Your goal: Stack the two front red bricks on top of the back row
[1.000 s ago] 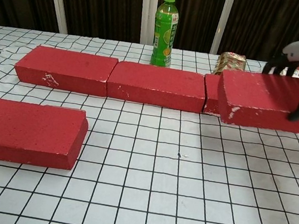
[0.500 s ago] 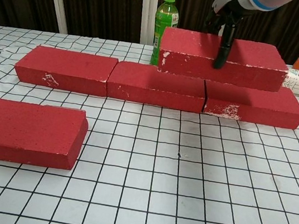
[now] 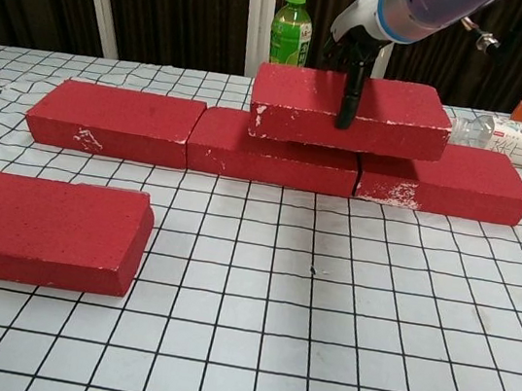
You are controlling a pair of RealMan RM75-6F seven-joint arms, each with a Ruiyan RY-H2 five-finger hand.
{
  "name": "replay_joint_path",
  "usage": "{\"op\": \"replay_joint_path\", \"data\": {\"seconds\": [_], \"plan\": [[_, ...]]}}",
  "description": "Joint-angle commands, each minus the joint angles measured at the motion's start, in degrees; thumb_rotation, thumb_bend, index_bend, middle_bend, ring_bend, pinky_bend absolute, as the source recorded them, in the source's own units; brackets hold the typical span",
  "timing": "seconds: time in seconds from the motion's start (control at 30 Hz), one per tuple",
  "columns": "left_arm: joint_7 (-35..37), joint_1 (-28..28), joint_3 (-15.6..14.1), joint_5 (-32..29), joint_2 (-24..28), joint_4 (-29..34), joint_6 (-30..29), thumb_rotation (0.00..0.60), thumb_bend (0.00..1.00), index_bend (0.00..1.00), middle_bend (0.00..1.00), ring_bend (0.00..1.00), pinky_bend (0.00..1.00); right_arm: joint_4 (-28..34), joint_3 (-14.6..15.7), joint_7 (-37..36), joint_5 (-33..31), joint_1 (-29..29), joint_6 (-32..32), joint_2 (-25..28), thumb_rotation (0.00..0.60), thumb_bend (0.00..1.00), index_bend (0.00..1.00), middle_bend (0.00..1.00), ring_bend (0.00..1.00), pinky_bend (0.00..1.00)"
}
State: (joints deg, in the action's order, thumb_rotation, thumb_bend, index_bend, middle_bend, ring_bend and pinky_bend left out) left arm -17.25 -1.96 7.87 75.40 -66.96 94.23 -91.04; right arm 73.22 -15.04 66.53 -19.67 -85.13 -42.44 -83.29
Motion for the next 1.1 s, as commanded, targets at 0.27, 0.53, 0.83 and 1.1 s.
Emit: {"op": "replay_joint_path", "data": {"seconds": [0.27,0.53,0.83,1.1], "plan": [[-2.3,-0.3,0.3,-1.2,-0.7,0.4,0.1,0.600,0.16,0.07,0.00,0.00,0.05,-9.5,2.2,1.3,-2.6,-1.3,5.0,-4.4,0.600,0.19,0.29,0.31,0.26,0.00],[-3.0,-0.6,0.4,-1.6,-1.0,0.2,0.6,0.600,0.16,0.07,0.00,0.00,0.05,-11.5,2.9,1.6,-3.7,-1.3,6.3,-5.3,0.600,0.19,0.29,0.31,0.26,0.00],[-3.3,-1.1,0.5,-2.1,-1.3,-0.2,1.2,0.600,0.16,0.07,0.00,0.00,0.05,-13.4,3.6,1.0,-3.8,-1.1,7.9,-6.3,0.600,0.19,0.29,0.31,0.26,0.00],[-3.2,-1.2,0.5,-2.3,-1.3,-0.5,1.5,0.600,0.16,0.07,0.00,0.00,0.05,-13.4,4.0,0.8,-4.3,-1.2,7.6,-6.2,0.600,0.19,0.29,0.31,0.26,0.00]]}}
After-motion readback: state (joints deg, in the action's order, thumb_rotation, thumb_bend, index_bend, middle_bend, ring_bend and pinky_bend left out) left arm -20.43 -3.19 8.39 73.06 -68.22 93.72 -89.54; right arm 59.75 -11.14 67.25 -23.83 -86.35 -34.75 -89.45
